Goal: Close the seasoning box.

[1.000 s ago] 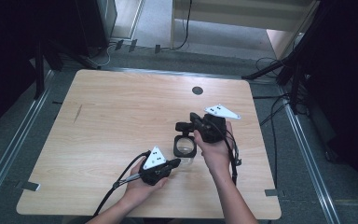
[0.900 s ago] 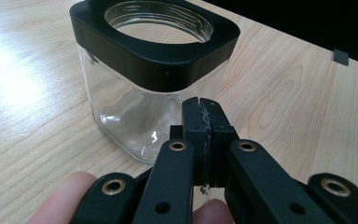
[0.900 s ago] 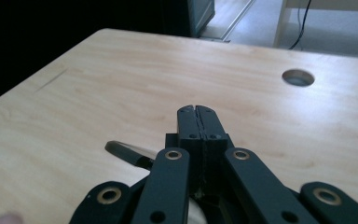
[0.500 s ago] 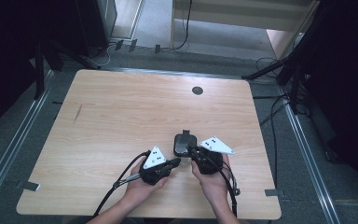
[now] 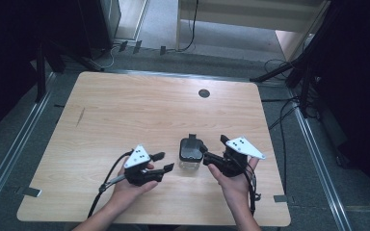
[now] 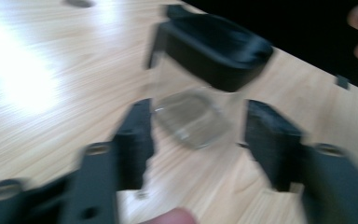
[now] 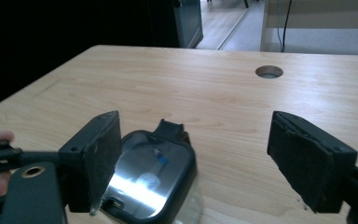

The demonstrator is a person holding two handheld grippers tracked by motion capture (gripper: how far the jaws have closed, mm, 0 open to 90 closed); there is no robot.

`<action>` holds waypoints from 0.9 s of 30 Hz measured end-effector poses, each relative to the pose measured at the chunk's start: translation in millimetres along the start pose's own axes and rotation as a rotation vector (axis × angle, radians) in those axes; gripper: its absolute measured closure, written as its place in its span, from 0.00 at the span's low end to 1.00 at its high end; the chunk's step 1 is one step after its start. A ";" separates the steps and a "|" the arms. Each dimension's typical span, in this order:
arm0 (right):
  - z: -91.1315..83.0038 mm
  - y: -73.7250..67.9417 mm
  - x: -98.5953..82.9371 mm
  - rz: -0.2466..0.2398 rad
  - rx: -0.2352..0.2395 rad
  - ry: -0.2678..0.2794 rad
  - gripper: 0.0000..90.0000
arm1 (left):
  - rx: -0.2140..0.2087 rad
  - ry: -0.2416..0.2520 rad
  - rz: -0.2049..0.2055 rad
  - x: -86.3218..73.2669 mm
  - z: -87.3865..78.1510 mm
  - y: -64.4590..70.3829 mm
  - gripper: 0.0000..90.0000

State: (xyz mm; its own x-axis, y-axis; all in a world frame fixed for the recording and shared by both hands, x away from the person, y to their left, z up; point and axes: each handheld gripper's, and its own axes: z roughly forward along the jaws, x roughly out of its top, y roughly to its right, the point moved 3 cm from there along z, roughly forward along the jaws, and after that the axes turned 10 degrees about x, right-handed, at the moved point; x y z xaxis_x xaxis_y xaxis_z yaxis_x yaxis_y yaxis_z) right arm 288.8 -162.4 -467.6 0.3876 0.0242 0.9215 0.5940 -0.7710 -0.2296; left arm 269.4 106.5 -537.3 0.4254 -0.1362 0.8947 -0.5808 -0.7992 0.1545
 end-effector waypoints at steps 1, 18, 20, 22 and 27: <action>-3.9 3.6 0.0 0.009 -0.001 0.008 0.18 | 0.017 0.001 -0.007 0.5 -6.7 -7.8 0.36; -58.4 62.0 -33.3 0.040 -0.133 -0.003 0.18 | 0.363 0.023 -0.175 -42.7 -115.0 -138.0 0.20; -65.4 69.2 -41.0 0.049 -0.147 -0.006 0.18 | 0.398 0.016 -0.178 -51.1 -125.8 -145.6 0.19; -72.5 76.9 -48.9 0.059 -0.159 -0.011 0.18 | 0.423 0.009 -0.189 -57.6 -135.5 -152.8 0.19; -90.0 96.6 -69.5 0.068 -0.208 -0.046 0.18 | 0.509 0.024 -0.222 -70.1 -160.8 -169.4 0.19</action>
State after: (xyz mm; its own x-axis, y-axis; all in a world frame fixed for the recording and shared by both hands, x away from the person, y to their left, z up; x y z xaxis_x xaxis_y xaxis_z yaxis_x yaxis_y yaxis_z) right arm 255.9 -295.8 -525.7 0.4562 -0.0074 0.8899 0.4087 -0.8866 -0.2168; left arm 226.4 345.6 -558.8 0.4799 0.0766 0.8740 -0.0677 -0.9900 0.1239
